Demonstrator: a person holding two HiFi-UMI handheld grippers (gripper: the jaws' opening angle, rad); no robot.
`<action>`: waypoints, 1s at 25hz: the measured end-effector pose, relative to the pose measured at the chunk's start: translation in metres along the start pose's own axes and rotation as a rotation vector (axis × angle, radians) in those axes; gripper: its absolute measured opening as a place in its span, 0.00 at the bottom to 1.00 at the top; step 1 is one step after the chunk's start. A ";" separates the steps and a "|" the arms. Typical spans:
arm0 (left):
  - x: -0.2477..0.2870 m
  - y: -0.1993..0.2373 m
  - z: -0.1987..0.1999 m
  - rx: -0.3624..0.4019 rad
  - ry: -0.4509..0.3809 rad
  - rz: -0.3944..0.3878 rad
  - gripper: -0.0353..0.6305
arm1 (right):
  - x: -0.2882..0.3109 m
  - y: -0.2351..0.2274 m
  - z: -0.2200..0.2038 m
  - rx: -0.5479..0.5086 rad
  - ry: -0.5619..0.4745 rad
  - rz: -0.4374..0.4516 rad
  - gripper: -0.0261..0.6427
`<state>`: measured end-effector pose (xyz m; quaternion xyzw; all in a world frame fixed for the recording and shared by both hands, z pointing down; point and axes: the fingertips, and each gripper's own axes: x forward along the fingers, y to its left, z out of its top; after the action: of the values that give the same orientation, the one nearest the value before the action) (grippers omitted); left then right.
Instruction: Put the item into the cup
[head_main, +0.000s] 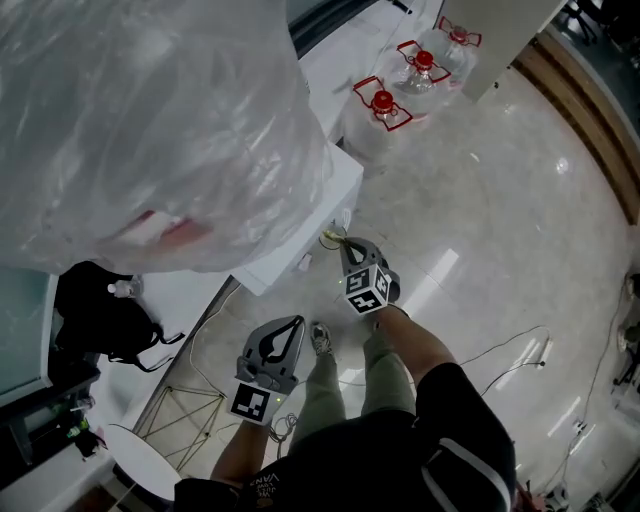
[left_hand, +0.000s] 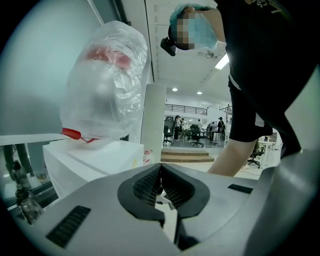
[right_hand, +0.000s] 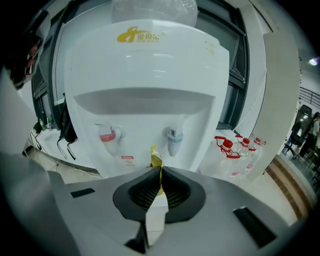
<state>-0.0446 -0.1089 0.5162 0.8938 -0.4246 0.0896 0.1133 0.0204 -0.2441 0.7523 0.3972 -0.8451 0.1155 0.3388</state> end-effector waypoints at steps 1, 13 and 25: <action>0.000 0.001 -0.004 0.001 0.006 -0.002 0.08 | 0.006 0.000 -0.002 -0.012 0.002 -0.004 0.11; -0.011 0.008 -0.038 -0.015 0.051 -0.008 0.08 | 0.043 0.008 -0.017 -0.073 0.041 -0.014 0.11; -0.018 0.027 -0.051 -0.031 0.065 0.010 0.08 | 0.070 0.017 -0.031 -0.029 0.072 0.008 0.11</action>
<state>-0.0800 -0.0977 0.5643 0.8864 -0.4263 0.1126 0.1408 -0.0095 -0.2597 0.8236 0.3845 -0.8356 0.1188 0.3740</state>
